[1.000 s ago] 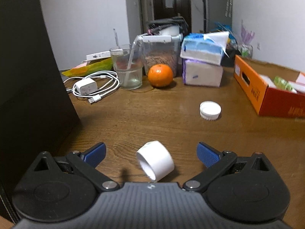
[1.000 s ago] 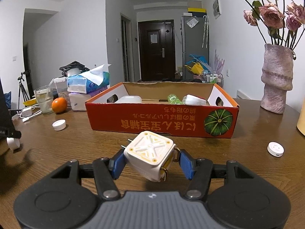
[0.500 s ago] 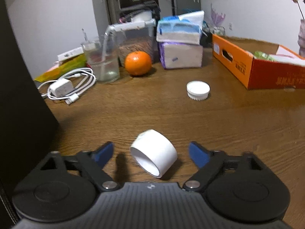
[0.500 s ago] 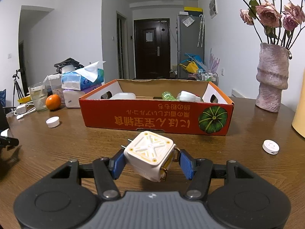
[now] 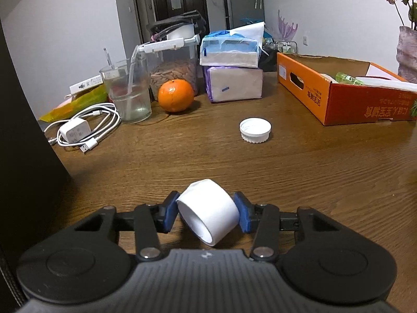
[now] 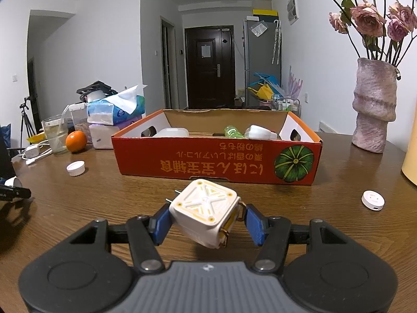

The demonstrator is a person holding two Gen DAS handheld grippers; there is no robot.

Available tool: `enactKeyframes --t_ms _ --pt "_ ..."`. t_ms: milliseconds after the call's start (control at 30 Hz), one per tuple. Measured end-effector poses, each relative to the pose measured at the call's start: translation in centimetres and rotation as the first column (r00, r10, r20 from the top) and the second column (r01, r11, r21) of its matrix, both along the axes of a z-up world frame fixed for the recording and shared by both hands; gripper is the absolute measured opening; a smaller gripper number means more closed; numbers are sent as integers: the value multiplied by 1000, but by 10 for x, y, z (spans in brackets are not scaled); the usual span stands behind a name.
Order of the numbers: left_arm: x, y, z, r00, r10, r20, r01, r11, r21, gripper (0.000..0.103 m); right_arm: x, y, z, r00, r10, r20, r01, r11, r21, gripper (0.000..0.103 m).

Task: Organize rigid objects
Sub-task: 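Carry the white tape roll and plug over the cardboard box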

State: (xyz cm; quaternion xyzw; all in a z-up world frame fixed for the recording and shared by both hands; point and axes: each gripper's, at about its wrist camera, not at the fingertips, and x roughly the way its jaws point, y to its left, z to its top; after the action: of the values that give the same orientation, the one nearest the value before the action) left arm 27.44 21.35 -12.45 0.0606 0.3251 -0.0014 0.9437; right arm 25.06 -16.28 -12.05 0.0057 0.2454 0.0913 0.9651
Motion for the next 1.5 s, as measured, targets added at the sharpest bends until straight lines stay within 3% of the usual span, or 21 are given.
enactKeyframes --t_ms 600,1500 --pt "-24 -55 14 995 37 89 -37 999 -2 47 -8 -3 10 999 30 30 -31 998 52 59" --pt "-33 -168 34 989 -55 134 67 994 -84 47 -16 -14 37 991 63 116 -77 990 119 59"
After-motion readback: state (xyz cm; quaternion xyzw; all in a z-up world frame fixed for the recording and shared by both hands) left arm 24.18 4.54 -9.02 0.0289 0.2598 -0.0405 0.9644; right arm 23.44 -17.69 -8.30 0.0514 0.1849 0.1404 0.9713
